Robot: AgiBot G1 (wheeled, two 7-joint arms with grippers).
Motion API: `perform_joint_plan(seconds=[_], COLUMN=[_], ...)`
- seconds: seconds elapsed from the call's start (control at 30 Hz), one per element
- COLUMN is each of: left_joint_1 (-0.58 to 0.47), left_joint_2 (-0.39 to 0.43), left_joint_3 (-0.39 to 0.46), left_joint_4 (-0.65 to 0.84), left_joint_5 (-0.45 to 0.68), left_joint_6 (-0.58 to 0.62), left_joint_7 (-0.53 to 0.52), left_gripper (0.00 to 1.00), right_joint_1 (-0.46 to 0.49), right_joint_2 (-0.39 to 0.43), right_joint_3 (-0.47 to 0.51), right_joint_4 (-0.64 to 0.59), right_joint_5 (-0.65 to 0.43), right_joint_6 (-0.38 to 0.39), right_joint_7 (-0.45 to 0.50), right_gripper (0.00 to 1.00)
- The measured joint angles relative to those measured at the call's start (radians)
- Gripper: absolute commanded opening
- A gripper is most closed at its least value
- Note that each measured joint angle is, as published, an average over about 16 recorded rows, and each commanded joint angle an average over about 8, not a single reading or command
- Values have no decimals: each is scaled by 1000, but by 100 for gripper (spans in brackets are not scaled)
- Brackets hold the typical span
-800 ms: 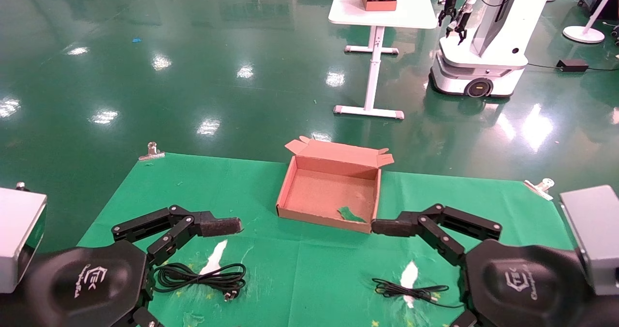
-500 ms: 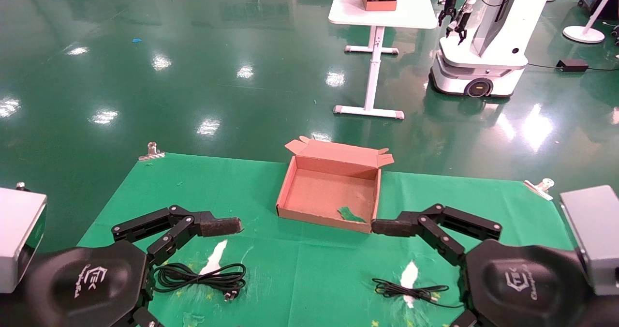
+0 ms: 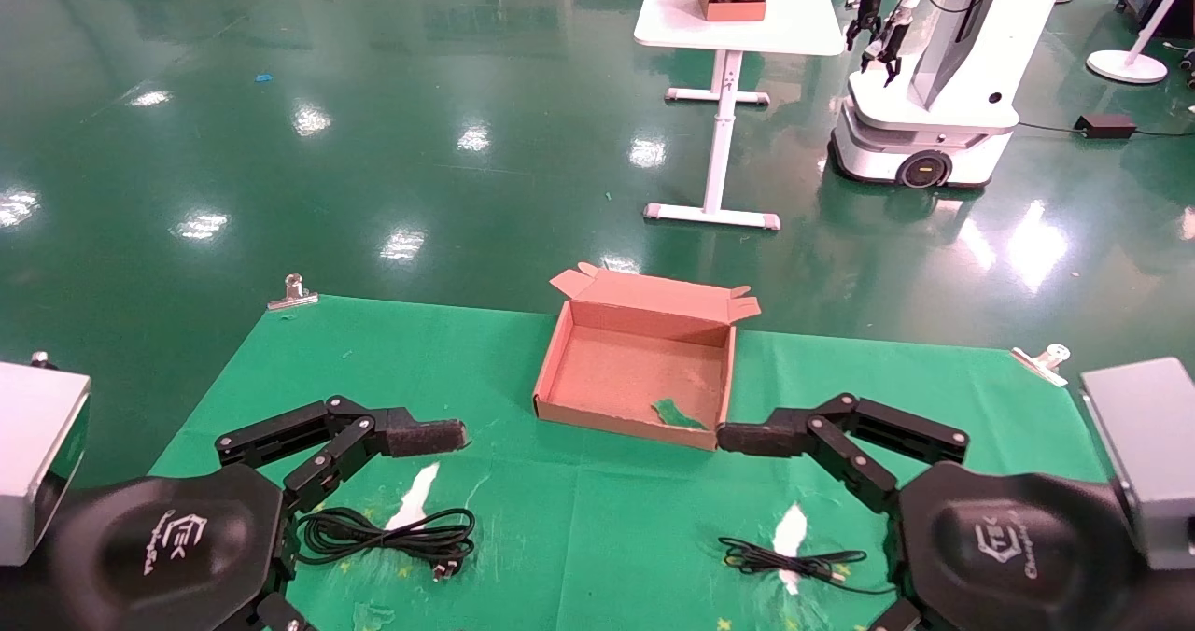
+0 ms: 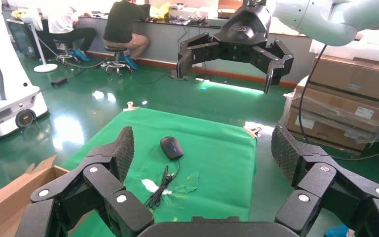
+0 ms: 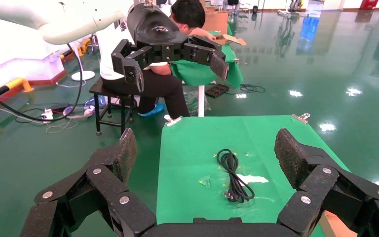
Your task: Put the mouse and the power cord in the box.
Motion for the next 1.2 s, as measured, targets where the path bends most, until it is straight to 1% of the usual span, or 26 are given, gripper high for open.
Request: perform_joint_plan(seconds=[0.13, 0.27, 0.37, 0.5, 0.7, 0.93, 1.07, 1.2], left_joint_1=[-5, -24, -54, -118, -255, -408, -467, -504], left_joint_2=[2, 13, 30, 67, 154, 279, 346, 402], left_joint_3=[9, 30, 58, 113, 221, 342, 390, 418], left_joint_4=[9, 38, 79, 167, 371, 644, 787, 906], left_joint_5=[21, 68, 130, 250, 493, 774, 889, 955], left_joint_6=[2, 10, 22, 39, 25, -86, -175, -250], left_joint_7=[5, 19, 45, 105, 258, 466, 568, 645], left_gripper=[100, 100, 100, 100, 100, 100, 100, 100], right_joint_1=[-1, 10, 33, 83, 203, 353, 420, 467], right_joint_2=[-1, -2, -5, -18, -74, -201, -287, -363], right_joint_3=[-6, -25, -53, -102, -205, -329, -385, -422], right_joint_4=[-16, -52, -98, -192, -385, -651, -797, -926], right_joint_5=[-12, -48, -95, -191, -407, -681, -799, -871], right_joint_6=[-8, -29, -45, -57, -42, 40, 93, 143], right_joint_7=[-10, -32, -63, -125, -268, -482, -602, -704], right_gripper=[100, 100, 100, 100, 100, 100, 100, 100])
